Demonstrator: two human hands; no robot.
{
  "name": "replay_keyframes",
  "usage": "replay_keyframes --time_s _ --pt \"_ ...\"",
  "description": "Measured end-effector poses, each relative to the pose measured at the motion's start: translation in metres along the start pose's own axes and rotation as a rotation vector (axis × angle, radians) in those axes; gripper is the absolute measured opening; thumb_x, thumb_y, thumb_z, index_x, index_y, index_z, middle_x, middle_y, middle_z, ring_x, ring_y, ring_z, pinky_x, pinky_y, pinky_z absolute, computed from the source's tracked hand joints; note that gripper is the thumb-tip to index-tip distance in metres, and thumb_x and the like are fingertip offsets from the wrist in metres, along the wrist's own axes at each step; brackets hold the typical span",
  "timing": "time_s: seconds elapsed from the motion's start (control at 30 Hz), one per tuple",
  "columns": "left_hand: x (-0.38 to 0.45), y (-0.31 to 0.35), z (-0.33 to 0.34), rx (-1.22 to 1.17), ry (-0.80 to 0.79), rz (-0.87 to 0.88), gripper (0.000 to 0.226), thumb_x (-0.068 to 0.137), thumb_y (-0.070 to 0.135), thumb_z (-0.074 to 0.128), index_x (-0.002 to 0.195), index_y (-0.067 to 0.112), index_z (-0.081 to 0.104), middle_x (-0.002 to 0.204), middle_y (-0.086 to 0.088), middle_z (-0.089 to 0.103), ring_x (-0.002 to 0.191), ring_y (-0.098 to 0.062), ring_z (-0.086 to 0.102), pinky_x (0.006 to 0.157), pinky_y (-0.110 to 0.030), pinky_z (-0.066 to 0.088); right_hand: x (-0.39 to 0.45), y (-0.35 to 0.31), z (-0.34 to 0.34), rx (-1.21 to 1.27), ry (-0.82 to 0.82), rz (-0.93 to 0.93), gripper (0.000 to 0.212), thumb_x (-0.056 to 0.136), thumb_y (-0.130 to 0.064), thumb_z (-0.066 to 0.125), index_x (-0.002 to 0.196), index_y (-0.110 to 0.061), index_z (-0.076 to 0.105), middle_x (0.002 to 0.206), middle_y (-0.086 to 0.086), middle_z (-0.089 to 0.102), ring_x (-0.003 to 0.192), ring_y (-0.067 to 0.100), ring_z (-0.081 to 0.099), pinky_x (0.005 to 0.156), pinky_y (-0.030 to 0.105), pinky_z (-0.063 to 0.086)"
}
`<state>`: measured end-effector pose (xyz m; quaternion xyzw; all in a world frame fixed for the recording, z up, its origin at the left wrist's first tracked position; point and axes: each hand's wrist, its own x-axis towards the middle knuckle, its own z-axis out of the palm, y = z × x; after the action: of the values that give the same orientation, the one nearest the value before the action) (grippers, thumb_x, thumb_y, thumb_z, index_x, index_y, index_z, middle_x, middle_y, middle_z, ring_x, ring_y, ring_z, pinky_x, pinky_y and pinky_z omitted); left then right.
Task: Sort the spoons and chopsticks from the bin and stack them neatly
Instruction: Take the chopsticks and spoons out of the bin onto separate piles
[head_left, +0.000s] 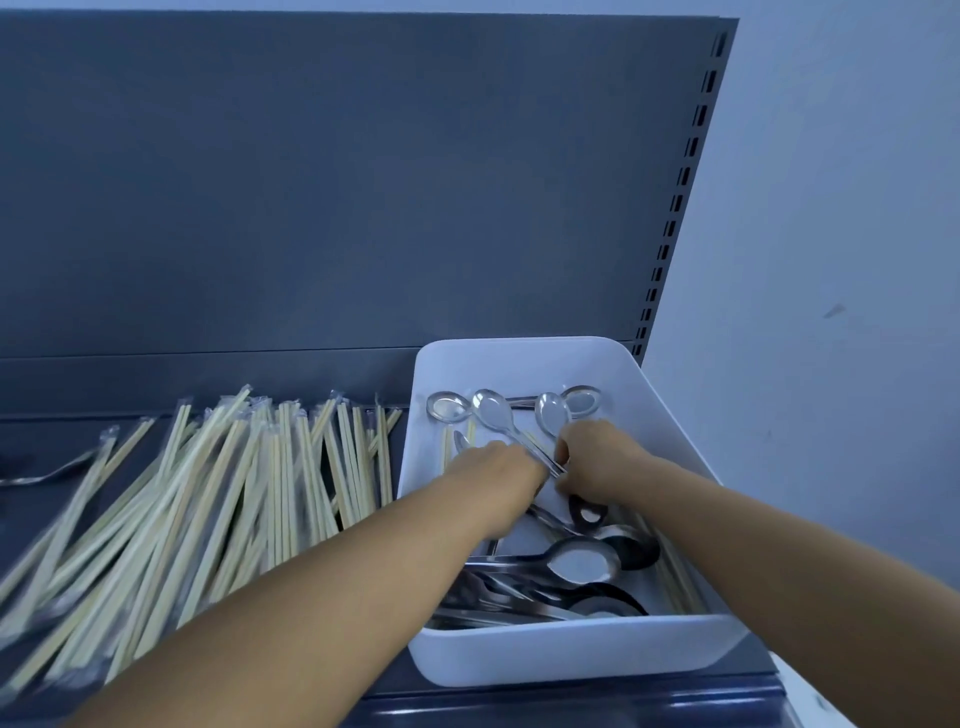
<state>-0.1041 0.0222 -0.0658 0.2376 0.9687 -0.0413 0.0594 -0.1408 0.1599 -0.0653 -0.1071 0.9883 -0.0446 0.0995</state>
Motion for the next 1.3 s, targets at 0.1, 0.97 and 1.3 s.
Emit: replay_keyframes --time_s 0.1,0.97,1.3 --pt "0.000 0.002 -0.003 0.069 -0.028 0.019 0.032 0.088 -0.002 0.051 0.114 0.015 0.054 0.113 -0.010 0.054 0.104 -0.029 0.051 0.067 -0.035 0.034 0.000 -0.002 0.000 -0.008 -0.016 0.000 0.019 0.082 -0.020 0.062 0.094 -0.006 0.064 0.093 0.009 0.066 0.092 0.025 0.061 0.073 0.029 0.052" --pt "-0.013 -0.018 -0.040 -0.093 0.281 -0.109 0.013 0.098 0.015 0.040 0.095 0.014 0.052 0.100 -0.007 0.057 0.094 -0.030 0.056 0.069 -0.035 0.039 -0.020 0.026 -0.049 0.751 0.260 0.077 0.021 0.087 -0.011 0.049 0.071 -0.007 0.062 0.064 -0.003 0.070 0.056 0.015 0.056 0.053 0.025 0.039" --pt "-0.084 -0.055 -0.098 -0.138 0.634 -0.448 0.024 0.098 0.022 0.036 0.097 0.012 0.058 0.091 -0.005 0.060 0.085 -0.030 0.056 0.073 -0.039 0.047 -0.046 0.001 -0.090 1.040 0.316 -0.114 0.019 0.092 -0.017 0.051 0.083 -0.021 0.068 0.067 -0.009 0.072 0.050 0.004 0.063 0.059 0.024 0.043"
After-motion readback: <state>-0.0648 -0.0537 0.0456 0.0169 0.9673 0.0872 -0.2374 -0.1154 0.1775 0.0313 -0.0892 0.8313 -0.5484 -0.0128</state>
